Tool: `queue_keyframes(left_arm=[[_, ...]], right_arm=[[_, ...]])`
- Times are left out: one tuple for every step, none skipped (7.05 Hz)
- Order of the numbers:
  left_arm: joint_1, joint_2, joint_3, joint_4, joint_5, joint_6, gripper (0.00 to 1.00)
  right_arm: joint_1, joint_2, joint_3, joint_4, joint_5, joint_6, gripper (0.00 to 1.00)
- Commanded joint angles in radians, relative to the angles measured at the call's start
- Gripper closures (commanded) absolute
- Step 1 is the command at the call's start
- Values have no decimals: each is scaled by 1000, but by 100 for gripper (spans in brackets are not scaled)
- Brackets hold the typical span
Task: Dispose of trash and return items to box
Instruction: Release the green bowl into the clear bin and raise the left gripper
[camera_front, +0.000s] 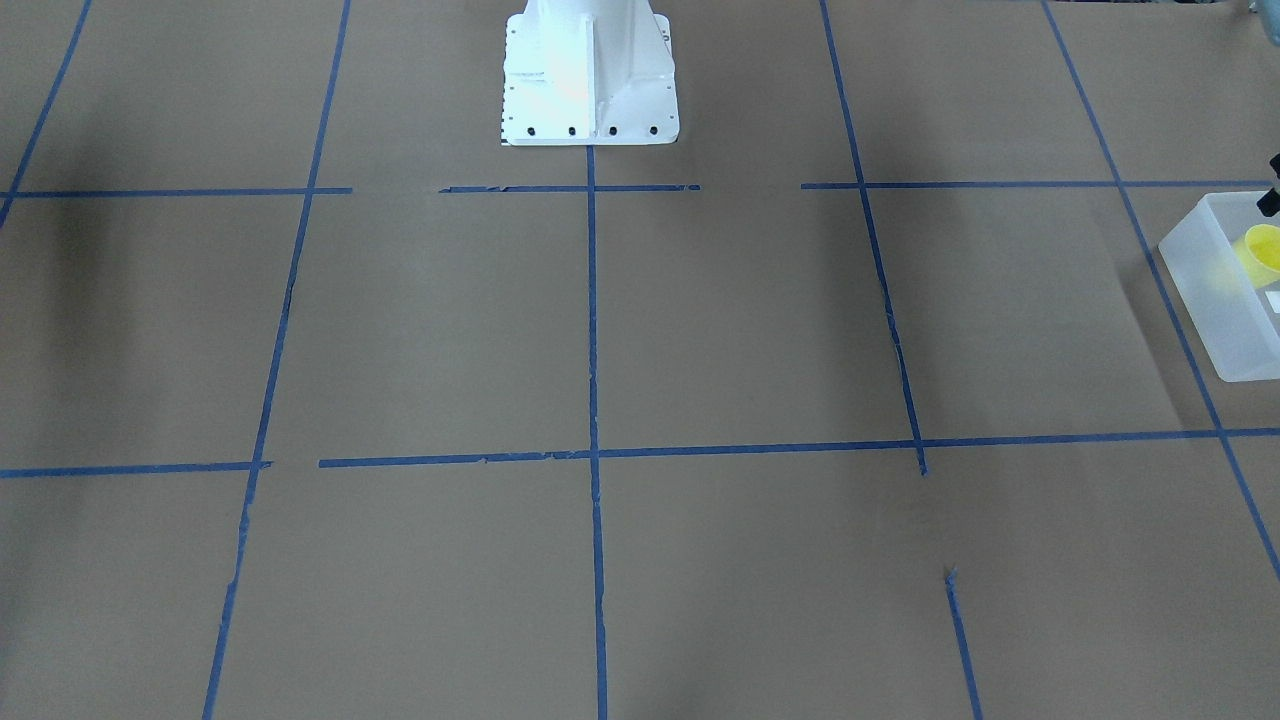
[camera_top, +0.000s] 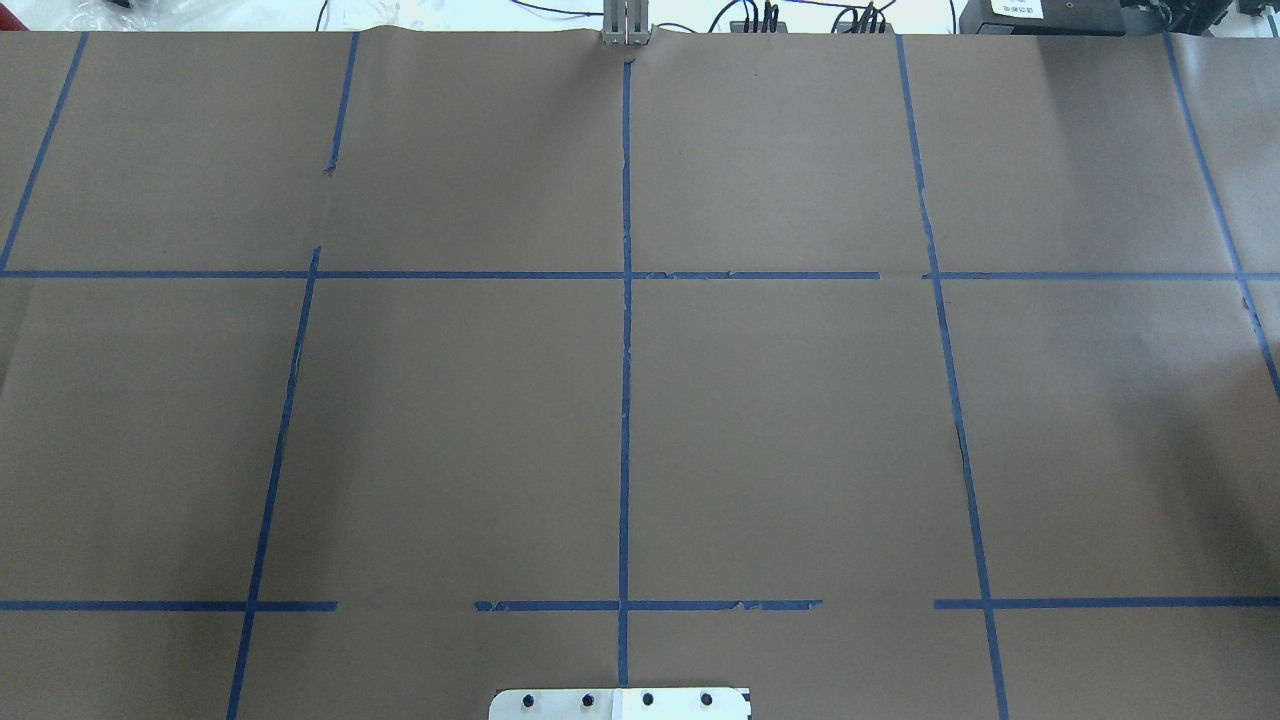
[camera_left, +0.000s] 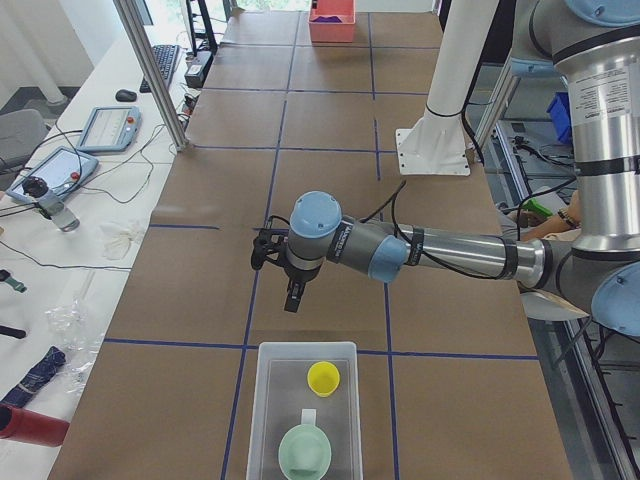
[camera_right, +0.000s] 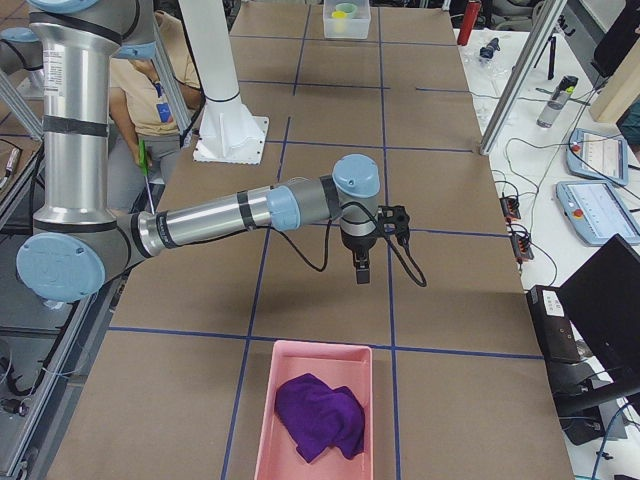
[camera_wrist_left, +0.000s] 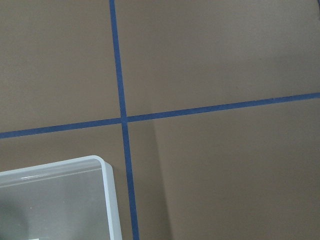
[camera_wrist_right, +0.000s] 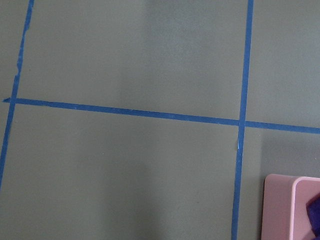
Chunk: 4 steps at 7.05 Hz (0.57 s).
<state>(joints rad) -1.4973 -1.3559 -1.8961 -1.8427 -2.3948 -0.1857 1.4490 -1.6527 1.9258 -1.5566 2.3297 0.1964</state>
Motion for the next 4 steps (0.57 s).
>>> queue_keyframes(left_arm=[[0, 9, -18, -1, -1, 0, 0], [0, 20, -37, 0, -1, 0, 0], [2, 21, -35, -1, -1, 0, 0], [3, 23, -35, -3, -1, 0, 0]], right_arm=[[-1, -4, 2, 0, 8, 2, 0], [-1, -5, -1, 0, 7, 2, 0], [-1, -7, -1, 0, 5, 0, 0], [-1, -10, -1, 0, 5, 0, 0]])
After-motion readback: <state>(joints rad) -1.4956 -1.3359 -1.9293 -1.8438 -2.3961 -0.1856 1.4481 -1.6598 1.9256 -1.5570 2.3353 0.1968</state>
